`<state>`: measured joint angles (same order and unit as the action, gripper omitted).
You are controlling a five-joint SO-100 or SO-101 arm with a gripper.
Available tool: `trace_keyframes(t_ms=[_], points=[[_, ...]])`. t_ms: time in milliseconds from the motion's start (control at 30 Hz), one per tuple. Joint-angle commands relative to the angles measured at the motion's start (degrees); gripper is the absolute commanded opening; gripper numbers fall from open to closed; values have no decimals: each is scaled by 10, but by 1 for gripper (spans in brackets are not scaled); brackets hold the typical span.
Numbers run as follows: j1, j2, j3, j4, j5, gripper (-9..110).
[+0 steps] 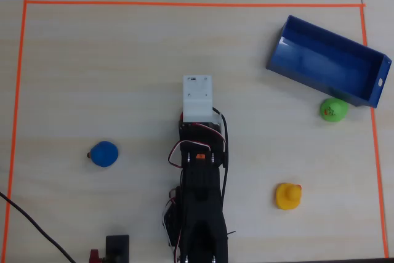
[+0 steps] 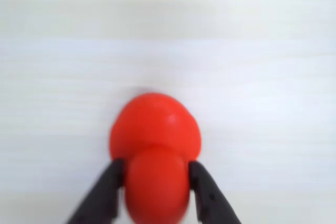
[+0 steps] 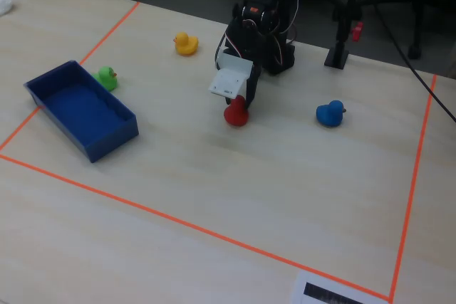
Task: Grasp red duck and put it into box.
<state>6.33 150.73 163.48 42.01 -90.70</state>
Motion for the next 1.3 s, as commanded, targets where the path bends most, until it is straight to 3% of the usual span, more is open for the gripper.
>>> trace_keyframes(t_ms=[0,233,400,633,900,1267], points=[[2,9,-5,-5,-9,0],[11,-4,-28,-4,-18,0],[16,-8,-97,-16,33,0],[70,-210,-413,46,89,0],[227,-558,-866,29,115,0],[374,-837,-1131,9,101,0]])
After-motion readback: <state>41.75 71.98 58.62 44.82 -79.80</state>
